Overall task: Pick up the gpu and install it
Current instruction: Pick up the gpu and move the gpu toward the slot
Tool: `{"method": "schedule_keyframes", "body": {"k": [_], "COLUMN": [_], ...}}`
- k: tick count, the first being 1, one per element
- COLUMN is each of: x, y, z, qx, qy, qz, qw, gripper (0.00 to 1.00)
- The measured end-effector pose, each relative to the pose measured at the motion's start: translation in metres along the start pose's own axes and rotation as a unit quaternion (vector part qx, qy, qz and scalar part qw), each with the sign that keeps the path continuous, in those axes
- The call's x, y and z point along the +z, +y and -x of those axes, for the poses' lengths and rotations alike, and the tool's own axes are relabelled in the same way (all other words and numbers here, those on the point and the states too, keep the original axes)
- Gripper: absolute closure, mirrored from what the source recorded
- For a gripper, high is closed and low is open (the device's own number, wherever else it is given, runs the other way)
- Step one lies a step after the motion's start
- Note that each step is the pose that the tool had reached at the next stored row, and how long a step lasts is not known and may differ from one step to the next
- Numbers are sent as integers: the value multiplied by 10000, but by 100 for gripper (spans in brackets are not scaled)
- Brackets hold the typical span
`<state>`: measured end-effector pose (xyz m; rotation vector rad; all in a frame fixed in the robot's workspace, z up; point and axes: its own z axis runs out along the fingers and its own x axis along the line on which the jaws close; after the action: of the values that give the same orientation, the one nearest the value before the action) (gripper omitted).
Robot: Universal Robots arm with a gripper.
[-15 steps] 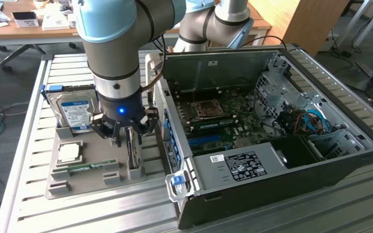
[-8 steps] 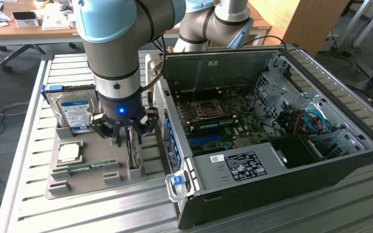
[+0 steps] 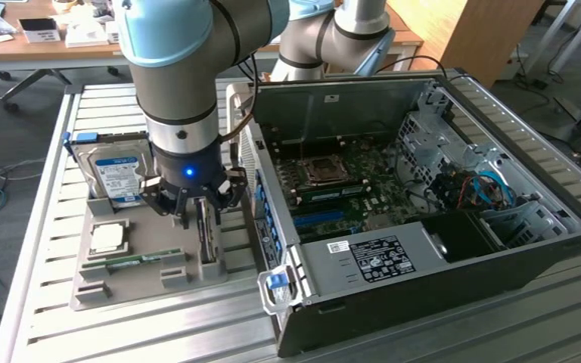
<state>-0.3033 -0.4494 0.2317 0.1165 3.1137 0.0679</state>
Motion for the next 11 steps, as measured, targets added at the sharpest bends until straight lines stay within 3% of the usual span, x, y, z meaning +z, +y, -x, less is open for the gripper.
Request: {"method": "schedule_keyframes", "body": {"k": [11], "x": [0], "y": [0], "z": [0], "qx": [0], "qy": [0], "qz": [0], "qw": [10000], "gripper": [47]}}
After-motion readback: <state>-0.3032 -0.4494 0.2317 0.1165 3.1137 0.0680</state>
